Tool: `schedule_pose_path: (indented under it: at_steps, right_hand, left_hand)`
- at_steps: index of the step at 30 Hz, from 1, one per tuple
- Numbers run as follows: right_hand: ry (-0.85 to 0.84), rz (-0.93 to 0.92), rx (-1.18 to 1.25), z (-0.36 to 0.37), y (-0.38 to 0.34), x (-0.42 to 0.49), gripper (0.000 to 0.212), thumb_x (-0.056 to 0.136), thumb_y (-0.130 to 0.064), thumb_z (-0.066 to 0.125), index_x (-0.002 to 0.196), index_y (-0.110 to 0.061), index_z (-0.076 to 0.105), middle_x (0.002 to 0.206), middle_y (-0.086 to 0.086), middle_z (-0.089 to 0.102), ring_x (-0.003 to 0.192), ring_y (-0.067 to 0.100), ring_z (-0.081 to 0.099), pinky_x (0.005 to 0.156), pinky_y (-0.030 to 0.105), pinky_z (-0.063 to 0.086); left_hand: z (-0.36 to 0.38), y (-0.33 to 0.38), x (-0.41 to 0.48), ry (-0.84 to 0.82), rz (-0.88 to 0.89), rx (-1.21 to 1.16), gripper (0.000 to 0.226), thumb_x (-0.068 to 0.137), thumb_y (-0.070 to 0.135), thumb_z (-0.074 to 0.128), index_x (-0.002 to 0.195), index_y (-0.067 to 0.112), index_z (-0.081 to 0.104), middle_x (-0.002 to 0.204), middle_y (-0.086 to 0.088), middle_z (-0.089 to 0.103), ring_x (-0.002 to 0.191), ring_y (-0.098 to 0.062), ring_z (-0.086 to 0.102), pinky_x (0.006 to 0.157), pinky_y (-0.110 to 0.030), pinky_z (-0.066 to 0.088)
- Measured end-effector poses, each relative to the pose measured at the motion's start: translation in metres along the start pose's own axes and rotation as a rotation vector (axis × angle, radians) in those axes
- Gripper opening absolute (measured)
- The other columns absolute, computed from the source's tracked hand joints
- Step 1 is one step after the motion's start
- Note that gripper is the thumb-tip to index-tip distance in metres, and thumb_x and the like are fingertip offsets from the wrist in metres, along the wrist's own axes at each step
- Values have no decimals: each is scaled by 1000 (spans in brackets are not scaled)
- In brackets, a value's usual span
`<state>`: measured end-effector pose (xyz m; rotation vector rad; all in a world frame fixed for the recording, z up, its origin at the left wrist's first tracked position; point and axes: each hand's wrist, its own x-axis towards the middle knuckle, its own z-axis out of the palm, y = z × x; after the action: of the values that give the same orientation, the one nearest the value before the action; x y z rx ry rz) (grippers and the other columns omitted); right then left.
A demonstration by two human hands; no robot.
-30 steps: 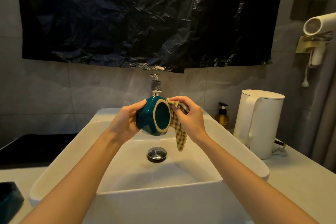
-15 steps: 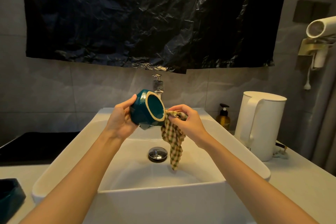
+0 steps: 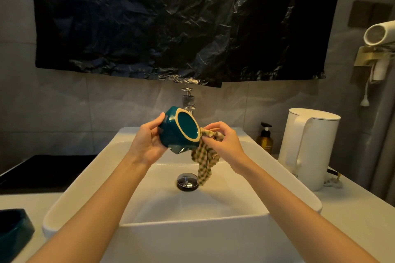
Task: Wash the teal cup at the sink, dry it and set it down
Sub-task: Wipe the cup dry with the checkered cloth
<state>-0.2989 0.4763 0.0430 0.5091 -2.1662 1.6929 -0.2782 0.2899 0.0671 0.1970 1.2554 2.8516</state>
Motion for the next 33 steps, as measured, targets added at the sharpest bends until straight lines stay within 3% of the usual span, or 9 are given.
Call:
schedule_pose_path:
  at_steps: [8, 12, 16, 23, 29, 33]
  right_hand:
    - [-75, -102, -63, 4, -5, -10, 21, 81, -16, 75, 89, -29, 60, 90, -13, 64, 86, 7, 62, 61, 9, 48]
    - [-85, -211, -42, 7, -4, -12, 25, 75, -12, 79, 85, -28, 63, 88, -11, 67, 86, 4, 64, 68, 14, 52]
    - [-78, -300, -78, 8, -1, -13, 26, 75, -9, 79, 85, -28, 64, 89, -10, 68, 89, 4, 63, 75, 18, 54]
    - [-43, -244, -94, 7, 1, -10, 25, 76, -10, 78, 85, -29, 64, 88, -12, 66, 87, 4, 64, 70, 15, 52]
    - [-50, -365, -108, 10, -2, -16, 22, 77, -14, 78, 94, -26, 70, 94, -13, 68, 92, 3, 62, 79, 16, 53]
    - [-6, -382, -87, 13, -1, -12, 21, 78, -17, 77, 97, -27, 71, 97, -10, 70, 94, 4, 63, 81, 19, 54]
  left_hand:
    - [-3, 1, 1, 60, 32, -67, 22, 95, 23, 49, 108, 8, 57, 112, -12, 60, 109, -26, 57, 82, -39, 52]
    - [0, -3, 3, 58, 30, -21, 26, 97, 23, 47, 115, 7, 55, 110, -13, 60, 106, -26, 56, 77, -39, 51]
    - [3, -7, 4, 73, 20, 35, 19, 97, 23, 45, 105, 9, 56, 105, -12, 60, 99, -24, 58, 74, -39, 51]
    - [2, -6, 4, 55, 27, 43, 19, 98, 23, 45, 104, 10, 57, 103, -12, 60, 97, -23, 58, 74, -38, 51]
    - [1, -13, 7, 52, 13, 147, 22, 97, 25, 45, 107, 9, 57, 101, -12, 61, 94, -24, 59, 77, -38, 51]
    - [-1, -21, 10, 42, -18, 371, 32, 96, 28, 48, 119, 7, 55, 107, -13, 61, 96, -24, 58, 80, -36, 51]
